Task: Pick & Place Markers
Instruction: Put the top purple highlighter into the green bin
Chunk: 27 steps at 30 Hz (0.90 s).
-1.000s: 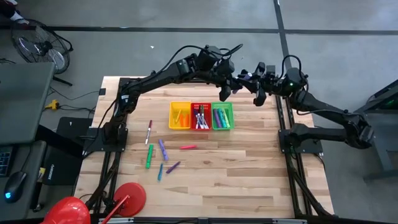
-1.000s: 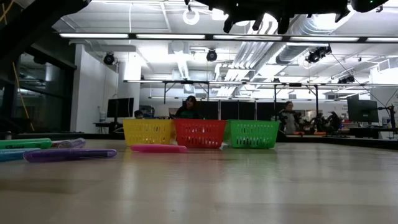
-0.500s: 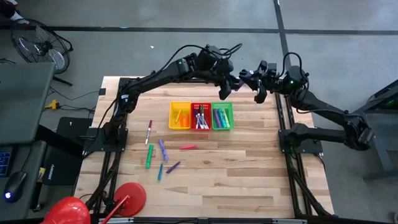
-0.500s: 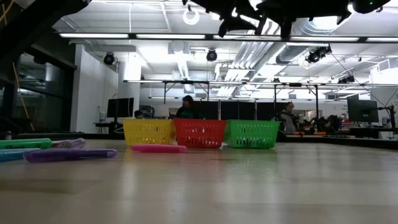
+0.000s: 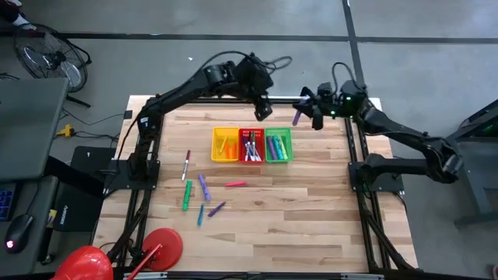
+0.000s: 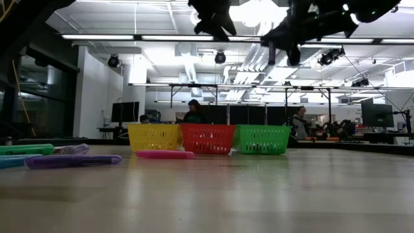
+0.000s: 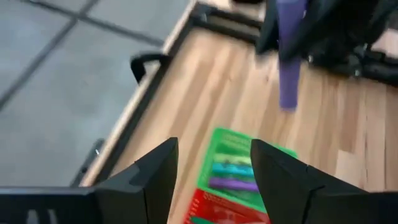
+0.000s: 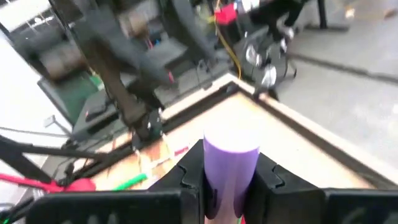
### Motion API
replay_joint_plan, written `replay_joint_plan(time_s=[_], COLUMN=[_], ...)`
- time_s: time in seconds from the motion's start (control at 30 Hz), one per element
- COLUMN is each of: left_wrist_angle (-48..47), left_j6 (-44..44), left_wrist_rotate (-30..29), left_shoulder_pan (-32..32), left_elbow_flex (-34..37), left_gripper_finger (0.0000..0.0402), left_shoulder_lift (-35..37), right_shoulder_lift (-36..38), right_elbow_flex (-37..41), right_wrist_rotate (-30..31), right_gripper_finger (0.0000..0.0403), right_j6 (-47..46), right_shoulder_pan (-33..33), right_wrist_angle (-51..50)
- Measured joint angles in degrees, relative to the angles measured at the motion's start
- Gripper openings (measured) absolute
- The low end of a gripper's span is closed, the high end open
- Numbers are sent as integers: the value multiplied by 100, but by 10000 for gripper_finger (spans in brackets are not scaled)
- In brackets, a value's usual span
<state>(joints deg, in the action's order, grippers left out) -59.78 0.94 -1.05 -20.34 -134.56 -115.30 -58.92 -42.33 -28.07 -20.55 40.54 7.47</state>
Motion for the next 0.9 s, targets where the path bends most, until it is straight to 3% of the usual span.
replay_joint_plan(time_s=[0.27, 0.37, 0.7, 0.9], left_wrist_angle=[178, 299, 2428, 3831], left_j6=[-218, -329, -71, 371], left_wrist_rotate=[259, 760, 2159, 2509], left_shoulder_pan=[-292, -468, -757, -936], left_elbow_flex=[456, 761, 2655, 4001], left_gripper_finger=[167, 159, 156, 156], left_shoulder_lift=[279, 366, 810, 1340], right_shoulder_lift=[-944, -1313, -2220, -2474], right_elbow_flex=[0, 0, 0, 0], right_wrist_rotate=[130, 177, 551, 877], right_gripper_finger=[52, 52, 52, 52], right_j6=[-501, -873, -1310, -1366], right_shoulder_pan=[-145, -167, -549, -770], right_wrist_angle=[50, 56, 107, 15])
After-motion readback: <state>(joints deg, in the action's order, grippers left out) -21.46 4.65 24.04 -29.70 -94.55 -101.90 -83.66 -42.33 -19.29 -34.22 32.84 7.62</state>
